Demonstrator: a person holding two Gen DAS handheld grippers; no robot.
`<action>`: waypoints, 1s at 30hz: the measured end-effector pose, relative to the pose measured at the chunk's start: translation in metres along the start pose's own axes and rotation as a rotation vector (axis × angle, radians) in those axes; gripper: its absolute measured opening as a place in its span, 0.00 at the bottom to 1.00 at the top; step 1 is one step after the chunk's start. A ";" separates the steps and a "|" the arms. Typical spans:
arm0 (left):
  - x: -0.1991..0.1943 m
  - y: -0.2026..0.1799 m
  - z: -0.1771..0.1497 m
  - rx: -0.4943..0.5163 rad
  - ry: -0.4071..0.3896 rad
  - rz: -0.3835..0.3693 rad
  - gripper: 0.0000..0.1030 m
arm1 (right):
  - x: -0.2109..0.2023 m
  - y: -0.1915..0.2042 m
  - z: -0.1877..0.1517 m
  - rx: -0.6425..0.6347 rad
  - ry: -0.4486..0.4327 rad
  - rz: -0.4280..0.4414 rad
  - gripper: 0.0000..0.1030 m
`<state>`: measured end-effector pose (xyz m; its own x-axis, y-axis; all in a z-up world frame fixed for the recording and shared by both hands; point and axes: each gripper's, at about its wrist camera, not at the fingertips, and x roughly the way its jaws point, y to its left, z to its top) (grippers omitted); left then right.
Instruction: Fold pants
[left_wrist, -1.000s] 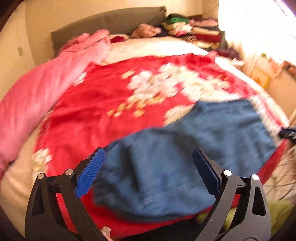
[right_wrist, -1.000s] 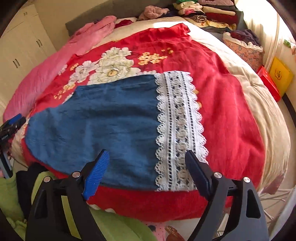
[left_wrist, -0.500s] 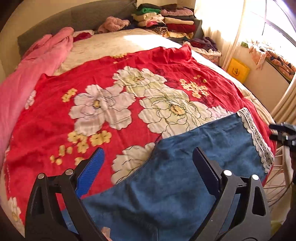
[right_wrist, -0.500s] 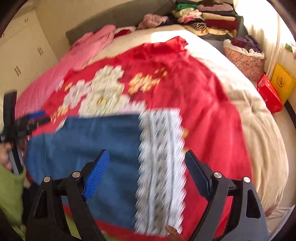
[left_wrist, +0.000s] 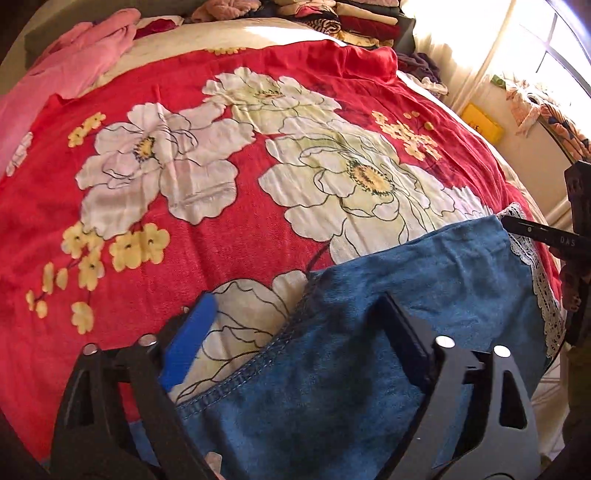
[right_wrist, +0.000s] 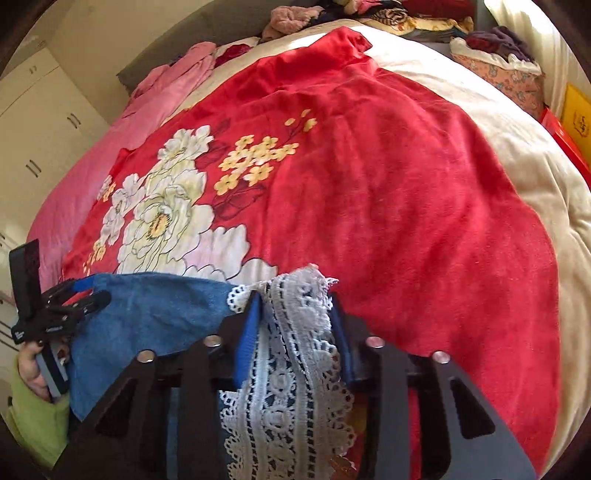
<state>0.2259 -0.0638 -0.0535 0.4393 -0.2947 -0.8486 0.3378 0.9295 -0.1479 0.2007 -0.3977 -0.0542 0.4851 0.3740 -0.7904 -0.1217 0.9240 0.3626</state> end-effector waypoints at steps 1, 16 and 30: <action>0.000 -0.003 -0.001 0.007 -0.006 -0.007 0.57 | -0.001 0.003 0.000 -0.011 -0.006 -0.004 0.24; -0.017 -0.039 -0.003 0.165 -0.143 0.111 0.03 | -0.018 0.040 0.027 -0.215 -0.103 -0.162 0.16; -0.033 -0.022 -0.006 0.093 -0.137 0.123 0.43 | -0.062 0.023 -0.005 -0.107 -0.167 -0.233 0.45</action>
<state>0.1994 -0.0728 -0.0252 0.5891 -0.2130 -0.7794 0.3467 0.9380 0.0057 0.1639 -0.3992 0.0003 0.6449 0.1411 -0.7511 -0.0766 0.9898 0.1201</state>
